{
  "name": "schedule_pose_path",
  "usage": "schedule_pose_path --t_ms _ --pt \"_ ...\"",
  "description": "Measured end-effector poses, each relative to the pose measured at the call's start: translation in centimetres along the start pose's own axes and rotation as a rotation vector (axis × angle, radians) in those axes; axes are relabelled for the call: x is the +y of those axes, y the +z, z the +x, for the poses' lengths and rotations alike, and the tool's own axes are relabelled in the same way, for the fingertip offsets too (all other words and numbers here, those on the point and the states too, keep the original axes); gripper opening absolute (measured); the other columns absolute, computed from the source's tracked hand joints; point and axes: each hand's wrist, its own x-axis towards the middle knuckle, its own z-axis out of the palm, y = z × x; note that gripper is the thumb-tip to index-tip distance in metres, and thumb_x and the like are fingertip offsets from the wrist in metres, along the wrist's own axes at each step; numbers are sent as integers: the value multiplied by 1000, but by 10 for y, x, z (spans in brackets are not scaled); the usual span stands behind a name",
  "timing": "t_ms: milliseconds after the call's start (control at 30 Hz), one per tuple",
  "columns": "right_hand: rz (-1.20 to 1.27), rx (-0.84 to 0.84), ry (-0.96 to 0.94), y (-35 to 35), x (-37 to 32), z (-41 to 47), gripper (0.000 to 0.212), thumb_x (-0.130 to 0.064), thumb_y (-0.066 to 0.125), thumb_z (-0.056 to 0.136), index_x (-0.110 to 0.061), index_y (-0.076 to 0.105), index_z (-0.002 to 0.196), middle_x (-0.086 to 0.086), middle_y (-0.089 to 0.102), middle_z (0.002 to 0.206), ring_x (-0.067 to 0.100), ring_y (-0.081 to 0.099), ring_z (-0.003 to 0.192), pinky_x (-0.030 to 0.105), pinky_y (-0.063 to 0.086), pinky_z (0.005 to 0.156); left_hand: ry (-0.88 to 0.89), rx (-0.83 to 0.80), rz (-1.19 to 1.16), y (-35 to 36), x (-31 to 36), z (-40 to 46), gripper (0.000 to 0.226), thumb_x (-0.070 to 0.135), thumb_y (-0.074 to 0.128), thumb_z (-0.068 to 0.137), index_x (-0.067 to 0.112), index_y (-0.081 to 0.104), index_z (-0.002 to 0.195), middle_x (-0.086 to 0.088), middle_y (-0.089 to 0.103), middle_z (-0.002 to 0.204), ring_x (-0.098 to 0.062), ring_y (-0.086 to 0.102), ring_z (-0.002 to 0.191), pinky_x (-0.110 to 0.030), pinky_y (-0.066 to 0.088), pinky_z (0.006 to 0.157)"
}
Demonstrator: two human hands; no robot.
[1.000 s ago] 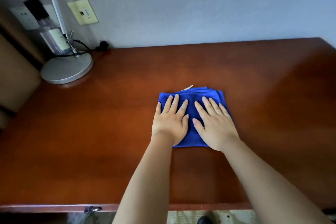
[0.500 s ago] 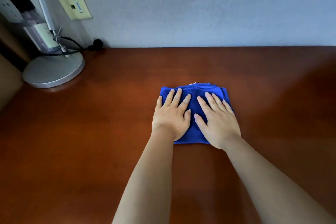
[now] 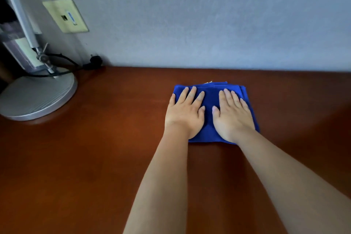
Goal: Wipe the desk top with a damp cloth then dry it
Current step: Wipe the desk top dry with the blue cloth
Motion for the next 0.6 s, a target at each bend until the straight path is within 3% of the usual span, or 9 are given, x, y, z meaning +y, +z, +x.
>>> schedule_pose_path --t_ms 233,600 --pt "-24 21 -69 -11 7 59 60 -40 22 102 -14 6 154 5 3 161 20 3 148 35 3 120 -53 23 5 -5 -9 50 55 39 14 104 25 1 155 1 -10 162 -20 -15 148 -42 -7 120" --pt "-61 12 -155 -12 10 55 55 -38 16 103 -21 2 154 4 -5 162 17 -6 148 33 -3 119 -52 8 13 -6 -10 48 55 41 15 104 27 4 155 0 -6 163 -18 -12 148 -40 -6 120"
